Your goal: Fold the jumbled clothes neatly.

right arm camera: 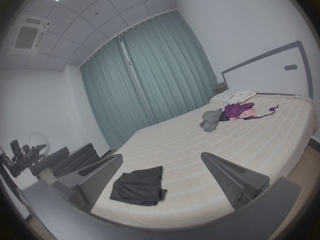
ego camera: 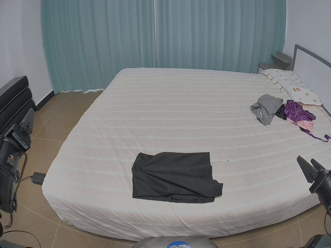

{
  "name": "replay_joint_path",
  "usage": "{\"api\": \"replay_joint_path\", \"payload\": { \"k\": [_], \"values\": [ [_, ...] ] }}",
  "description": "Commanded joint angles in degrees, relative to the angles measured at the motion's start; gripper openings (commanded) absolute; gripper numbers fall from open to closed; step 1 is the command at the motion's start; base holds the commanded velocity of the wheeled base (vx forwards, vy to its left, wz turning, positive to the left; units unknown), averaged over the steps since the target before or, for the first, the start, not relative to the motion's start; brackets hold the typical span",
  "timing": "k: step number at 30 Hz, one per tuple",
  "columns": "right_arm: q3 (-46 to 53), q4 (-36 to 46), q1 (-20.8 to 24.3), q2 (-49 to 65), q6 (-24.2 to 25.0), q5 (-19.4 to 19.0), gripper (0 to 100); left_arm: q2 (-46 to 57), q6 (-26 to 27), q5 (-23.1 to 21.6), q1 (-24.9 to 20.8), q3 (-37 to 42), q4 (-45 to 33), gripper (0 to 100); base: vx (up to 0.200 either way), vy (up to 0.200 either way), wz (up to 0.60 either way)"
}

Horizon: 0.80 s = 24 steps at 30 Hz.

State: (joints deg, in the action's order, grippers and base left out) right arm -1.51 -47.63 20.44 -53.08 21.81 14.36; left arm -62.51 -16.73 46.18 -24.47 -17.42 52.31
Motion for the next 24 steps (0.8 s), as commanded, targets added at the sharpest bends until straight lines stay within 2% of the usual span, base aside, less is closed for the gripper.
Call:
{"api": "replay_joint_path", "payload": {
  "k": [1, 3, 5, 6, 8, 11, 18, 24],
  "values": [
    [-0.8, 32.3, -3.2, 36.9, -7.6, 1.7, 100, 21.5, 10.8, 4.1, 9.4, 7.0, 0.0, 100, 0.0, 0.0, 0.0],
    [-0.8, 35.3, -6.1, 39.8, -7.7, 1.2, 100, 24.1, 11.5, 4.1, 12.7, 6.7, 0.0, 100, 0.0, 0.0, 0.0],
    [-0.9, 35.9, -7.3, 40.6, -7.8, 1.2, 100, 25.0, 11.7, 4.1, 13.8, 6.7, 0.0, 100, 0.0, 0.0, 0.0],
    [-1.2, 36.2, -10.1, 41.7, -9.4, 1.0, 100, 26.8, 12.4, 4.1, 16.0, 6.8, 0.0, 100, 0.0, 0.0, 0.0],
    [-1.5, 36.8, -13.6, 42.1, -12.2, 1.0, 100, 29.5, 13.8, 4.1, 17.4, 6.7, 0.0, 100, 0.0, 0.0, 0.0],
    [-1.6, 37.9, -17.1, 45.0, -15.6, -0.1, 100, 33.4, 15.4, 4.1, 20.0, 6.7, -0.2, 100, 0.0, 0.0, 0.0],
    [-2.8, 41.3, -20.2, 53.1, -22.4, -7.5, 100, 42.2, 16.8, 3.8, 24.0, 6.6, -5.2, 100, 0.0, 0.0, 0.0],
    [-4.8, 41.2, -20.2, 53.1, -24.4, -9.4, 100, 47.4, 17.3, 2.9, 25.6, 6.8, -8.1, 100, 0.0, 0.0, 0.0]
  ]
}}
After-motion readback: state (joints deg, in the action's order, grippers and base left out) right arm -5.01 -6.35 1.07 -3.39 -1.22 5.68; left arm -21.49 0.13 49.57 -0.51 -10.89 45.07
